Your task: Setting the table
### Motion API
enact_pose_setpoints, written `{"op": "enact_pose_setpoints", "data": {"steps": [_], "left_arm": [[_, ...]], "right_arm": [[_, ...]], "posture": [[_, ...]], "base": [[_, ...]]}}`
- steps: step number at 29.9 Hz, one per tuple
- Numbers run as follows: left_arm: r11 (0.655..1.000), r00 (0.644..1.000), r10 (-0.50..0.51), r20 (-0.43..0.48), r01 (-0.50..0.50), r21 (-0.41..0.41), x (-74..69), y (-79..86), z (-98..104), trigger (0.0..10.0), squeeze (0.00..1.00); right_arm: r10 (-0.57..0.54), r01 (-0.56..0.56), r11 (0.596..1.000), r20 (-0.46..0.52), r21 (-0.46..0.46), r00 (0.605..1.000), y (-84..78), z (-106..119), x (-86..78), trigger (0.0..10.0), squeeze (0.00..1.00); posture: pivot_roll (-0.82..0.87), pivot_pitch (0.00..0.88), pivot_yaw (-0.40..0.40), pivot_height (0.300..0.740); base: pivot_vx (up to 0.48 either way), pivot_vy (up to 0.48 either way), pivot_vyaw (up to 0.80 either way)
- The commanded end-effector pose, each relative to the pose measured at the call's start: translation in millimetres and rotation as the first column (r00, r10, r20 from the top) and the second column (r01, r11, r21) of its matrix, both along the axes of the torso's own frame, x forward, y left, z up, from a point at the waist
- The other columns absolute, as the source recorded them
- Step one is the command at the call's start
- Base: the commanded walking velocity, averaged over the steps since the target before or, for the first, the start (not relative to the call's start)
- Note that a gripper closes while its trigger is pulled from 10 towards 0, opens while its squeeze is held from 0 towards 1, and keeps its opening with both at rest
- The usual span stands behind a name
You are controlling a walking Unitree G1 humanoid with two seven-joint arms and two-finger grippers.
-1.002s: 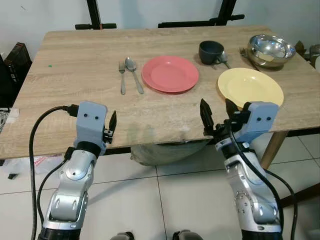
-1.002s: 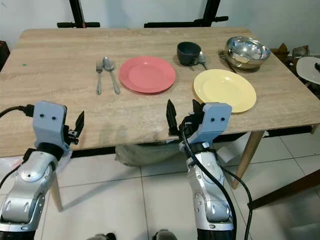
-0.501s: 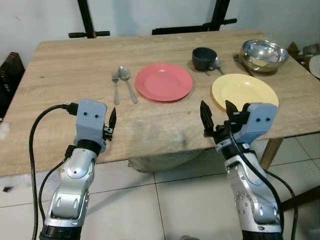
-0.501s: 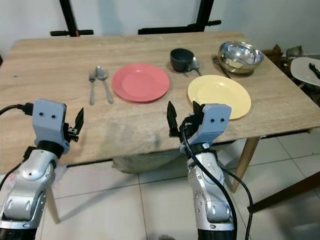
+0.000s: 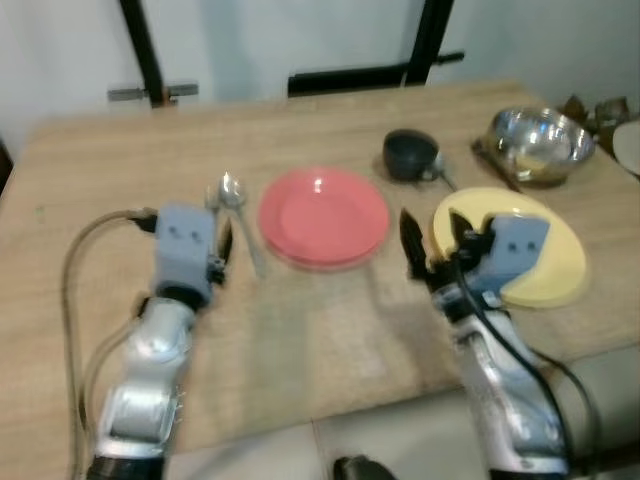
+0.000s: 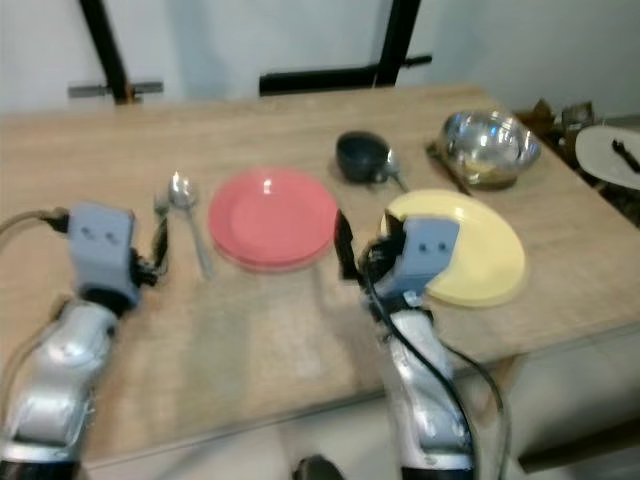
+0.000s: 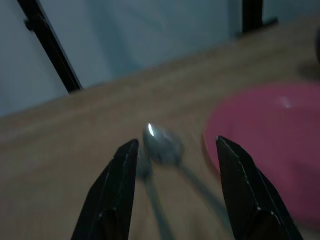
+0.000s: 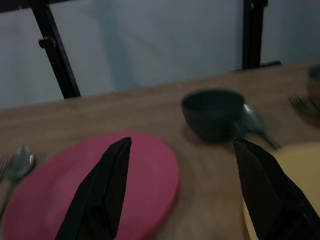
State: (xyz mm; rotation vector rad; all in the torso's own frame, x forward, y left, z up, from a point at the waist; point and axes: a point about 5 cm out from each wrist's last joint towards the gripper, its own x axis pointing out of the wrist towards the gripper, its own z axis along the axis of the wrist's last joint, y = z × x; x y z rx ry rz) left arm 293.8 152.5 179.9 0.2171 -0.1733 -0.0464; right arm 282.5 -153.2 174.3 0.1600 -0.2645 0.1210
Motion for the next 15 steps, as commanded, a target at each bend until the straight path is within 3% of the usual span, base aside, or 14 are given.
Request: {"op": "enact_pose_setpoints", "data": {"steps": [1,3,9,15], "left_arm": [[1.0,0.999,0.007,-0.041,-0.007,0.018,-3.0,6.5,-9,10.0,0.0],[0.998,0.996,-0.057,-0.064,0.06,0.037,-5.6,2.0,-11,10.0,0.0],[0.996,0.99,-0.091,-0.104,0.092,0.0,-10.7,1.8,-12,10.0,0.0],[0.998,0.987,-0.06,-0.146,0.055,-0.04,-5.3,16.1,-6,10.0,0.0]], "right_arm": [[0.015,-0.015,1.0,0.003,0.001,1.0,5.2,0,-0.6,10.0,0.0],[0.013,-0.013,1.0,-0.001,-0.001,1.0,4.5,-1,-0.9,10.0,0.0],[0.029,-0.029,1.0,-0.01,-0.005,1.0,5.3,-2,-1.9,10.0,0.0],[0.184,-0.185,0.982,-0.043,-0.035,0.982,23.5,1,-2.2,10.0,0.0]], "posture": [[-0.12,0.021,0.059,0.74],[-0.12,0.023,0.059,0.74],[-0.11,0.027,0.06,0.74],[-0.11,0.027,0.058,0.74]], "base": [[0.0,0.0,0.0],[0.0,0.0,0.0],[0.0,0.0,0.0],[0.0,0.0,0.0]]}}
